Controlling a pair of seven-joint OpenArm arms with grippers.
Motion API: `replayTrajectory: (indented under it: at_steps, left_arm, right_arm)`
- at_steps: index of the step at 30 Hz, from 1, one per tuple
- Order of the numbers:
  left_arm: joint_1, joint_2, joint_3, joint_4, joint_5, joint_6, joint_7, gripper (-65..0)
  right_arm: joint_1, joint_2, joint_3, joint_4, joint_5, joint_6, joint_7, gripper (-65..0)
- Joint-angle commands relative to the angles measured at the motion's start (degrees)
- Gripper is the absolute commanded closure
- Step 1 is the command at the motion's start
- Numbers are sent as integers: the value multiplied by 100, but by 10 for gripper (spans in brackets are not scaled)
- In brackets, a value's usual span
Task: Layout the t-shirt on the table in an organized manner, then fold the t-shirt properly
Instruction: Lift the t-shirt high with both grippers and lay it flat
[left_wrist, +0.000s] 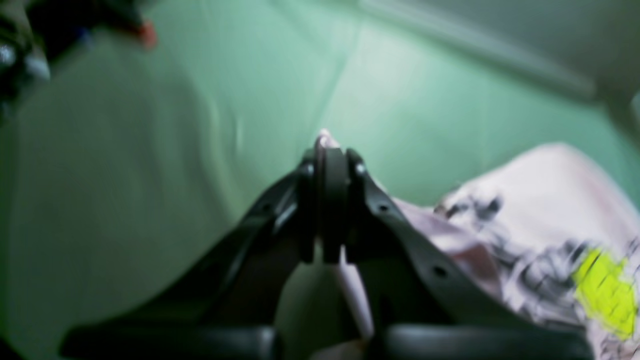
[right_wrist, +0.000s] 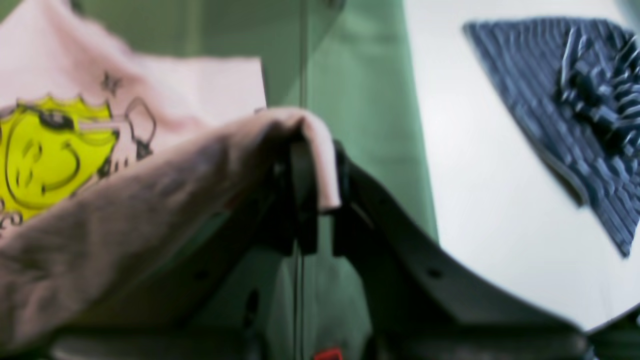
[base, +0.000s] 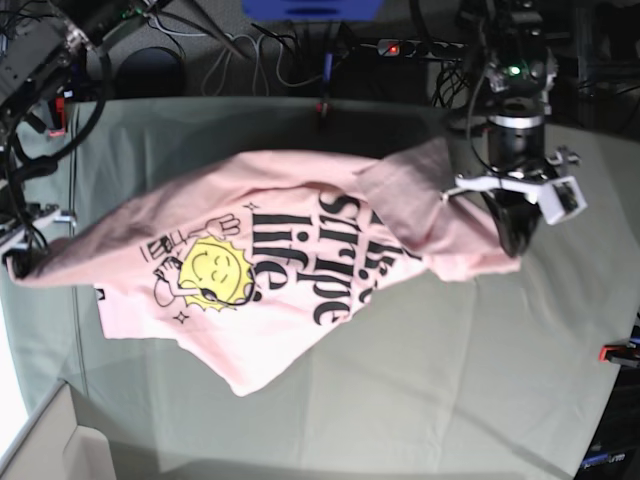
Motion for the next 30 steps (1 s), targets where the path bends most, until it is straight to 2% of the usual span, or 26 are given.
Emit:
replayTrajectory:
  at_steps: [1, 5, 12, 18, 27, 30]
  left_arm:
    - [9, -14, -3, 239, 2, -12, -153, 0]
    - [-140, -23, -20, 414, 19, -12, -153, 0]
    - [-1371, -58, -381, 414, 63, -12, -91, 0]
    - [-2628, -58, -662, 467, 55, -12, 885, 0]
    - [-4237, -67, -662, 476, 55, -12, 1491, 0]
    - [-4553, -260, -636, 476, 55, -12, 1465, 0]
  right_arm:
    - [126, 68, 11, 182, 104, -23, 162, 0]
    - [442, 77, 19, 262, 104, -23, 162, 0]
    - [1348, 200, -25, 244, 95, -23, 215, 0]
    - [2112, 420, -25, 262, 95, -23, 206, 0]
    - [2868, 745, -33, 306, 86, -23, 162, 0]
    - [3018, 772, -33, 323, 86, -23, 162, 0]
